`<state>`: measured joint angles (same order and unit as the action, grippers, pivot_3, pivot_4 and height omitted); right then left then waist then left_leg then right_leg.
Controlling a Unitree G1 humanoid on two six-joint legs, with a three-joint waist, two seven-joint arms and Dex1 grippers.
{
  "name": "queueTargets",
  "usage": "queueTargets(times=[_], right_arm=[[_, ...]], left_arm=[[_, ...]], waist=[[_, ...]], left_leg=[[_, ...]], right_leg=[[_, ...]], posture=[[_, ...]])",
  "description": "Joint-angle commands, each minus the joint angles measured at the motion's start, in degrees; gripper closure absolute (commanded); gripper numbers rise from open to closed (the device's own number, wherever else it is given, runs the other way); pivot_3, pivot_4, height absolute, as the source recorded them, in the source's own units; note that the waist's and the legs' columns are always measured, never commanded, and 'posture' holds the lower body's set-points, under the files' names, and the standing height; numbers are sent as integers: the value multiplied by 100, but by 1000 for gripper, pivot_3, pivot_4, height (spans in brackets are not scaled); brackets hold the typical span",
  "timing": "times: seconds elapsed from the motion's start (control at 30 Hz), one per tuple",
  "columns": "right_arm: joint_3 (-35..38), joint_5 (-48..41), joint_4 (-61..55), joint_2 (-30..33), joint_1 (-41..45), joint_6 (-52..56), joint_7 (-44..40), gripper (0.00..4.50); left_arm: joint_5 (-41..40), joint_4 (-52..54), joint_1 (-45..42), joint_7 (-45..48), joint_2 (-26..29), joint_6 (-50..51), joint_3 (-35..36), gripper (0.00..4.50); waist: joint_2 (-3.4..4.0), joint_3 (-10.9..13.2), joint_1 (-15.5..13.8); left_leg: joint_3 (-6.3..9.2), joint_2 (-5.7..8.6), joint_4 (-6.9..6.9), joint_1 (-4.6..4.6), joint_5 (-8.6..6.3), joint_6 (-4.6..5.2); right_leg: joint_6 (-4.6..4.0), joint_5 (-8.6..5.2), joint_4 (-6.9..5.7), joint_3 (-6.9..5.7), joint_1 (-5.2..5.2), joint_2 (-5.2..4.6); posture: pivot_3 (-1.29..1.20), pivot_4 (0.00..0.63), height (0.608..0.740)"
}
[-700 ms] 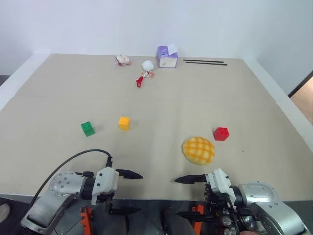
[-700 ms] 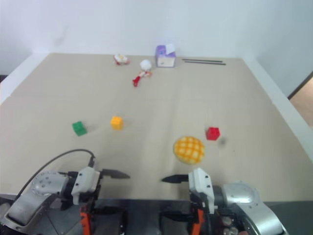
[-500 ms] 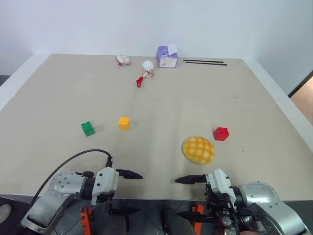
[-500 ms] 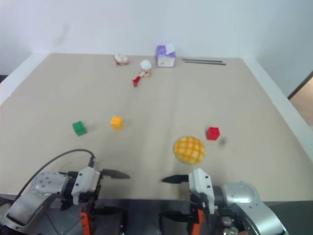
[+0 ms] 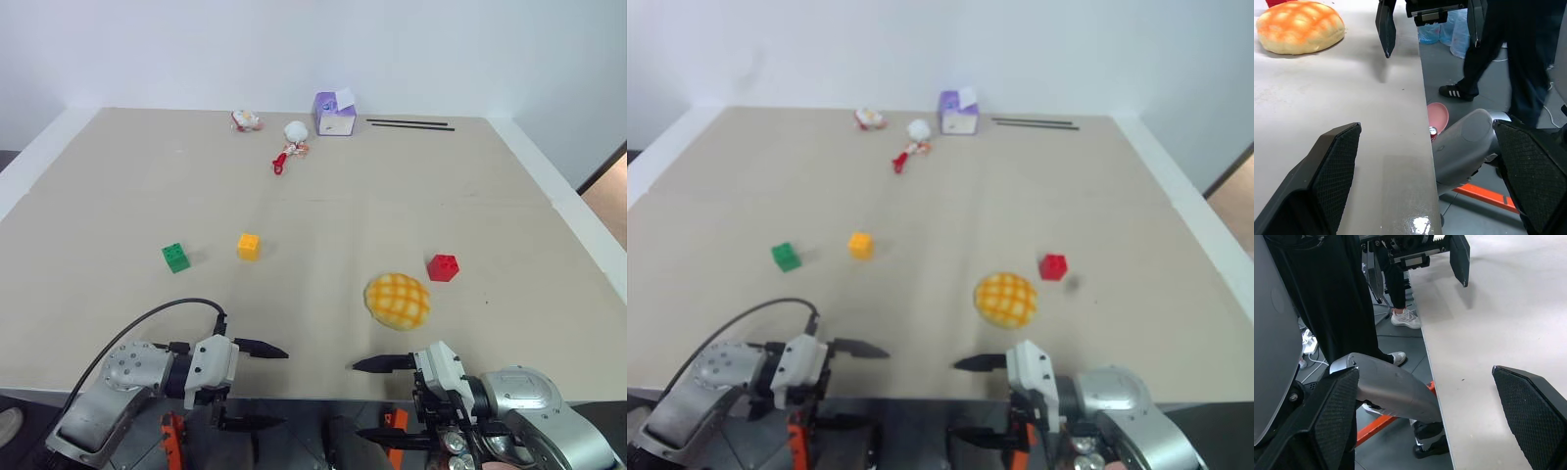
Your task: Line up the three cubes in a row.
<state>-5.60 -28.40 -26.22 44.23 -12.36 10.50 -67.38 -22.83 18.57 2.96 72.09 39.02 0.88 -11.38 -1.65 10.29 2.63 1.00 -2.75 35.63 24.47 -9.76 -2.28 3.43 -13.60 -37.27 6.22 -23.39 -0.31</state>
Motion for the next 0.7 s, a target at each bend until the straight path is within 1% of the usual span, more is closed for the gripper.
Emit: queueTargets(times=[0.03,0.07,0.13,0.2,0.33,0.4,0.5,0.57,0.67,0.7], right_arm=[[127,-59,-180,35,-25,-134,-65,0],[151,-73,-182,19,-32,-148,-42,0],[320,-197,-233,-48,43,-36,177,0],[565,-348,-212,-146,421,285,610,0],[1169,-405,276,-233,1609,1437,1938,0],[1353,-381,438,-185,1908,1888,2310,0],[1443,-222,642,-66,2098,2334,2605,0],[1413,-191,716,33,2114,2724,2729,0],[1290,-103,714,92,2053,3030,2781,0],[1252,-74,725,91,2049,3123,2804,402]], left_arm=[[-41,2,-92,-6,-63,-121,28,45],[-76,-1,-122,-53,-98,-78,49,45],[-408,98,-310,-412,-307,431,143,45],[-655,165,-648,-912,-636,910,231,45],[-619,108,-1456,-1807,-1390,1326,218,45],[-552,40,-1640,-1938,-1583,1371,119,45],[-457,-105,-1818,-1904,-1753,1315,-54,45],[-501,-182,-1950,-1966,-1891,1388,-74,45],[-469,-267,-2064,-1995,-2019,1390,-78,45],[-455,-299,-2092,-2002,-2057,1382,-72,0]], waist=[[0,0,0],[0,0,-1],[0,0,-1],[0,0,-1],[-1,1,2],[-3,-2,1],[-1,-3,-1],[0,-3,-3],[2,-4,-5],[2,-4,-5]], left_leg=[[0,0,0,0,0,0],[0,0,0,0,0,0],[0,0,2,0,0,0],[1,1,10,2,0,0],[4,2,54,9,2,3],[5,5,64,6,3,4],[6,8,62,11,4,5],[8,10,48,17,2,7],[16,13,27,23,-1,11],[17,13,24,22,-4,16]], right_leg=[[0,0,0,0,0,0],[0,0,0,0,0,0],[0,0,0,0,2,0],[1,1,-1,0,4,0],[7,21,-3,0,8,4],[8,25,-3,2,18,4],[12,28,-3,5,18,4],[17,25,-3,7,12,7],[27,17,-3,14,4,15],[34,18,-3,14,5,17]], posture=[[0,150,740],[0,150,740],[0,150,740],[0,150,740],[0,150,740],[0,150,740],[0,150,740],[0,150,740],[0,150,740],[0,150,740]])
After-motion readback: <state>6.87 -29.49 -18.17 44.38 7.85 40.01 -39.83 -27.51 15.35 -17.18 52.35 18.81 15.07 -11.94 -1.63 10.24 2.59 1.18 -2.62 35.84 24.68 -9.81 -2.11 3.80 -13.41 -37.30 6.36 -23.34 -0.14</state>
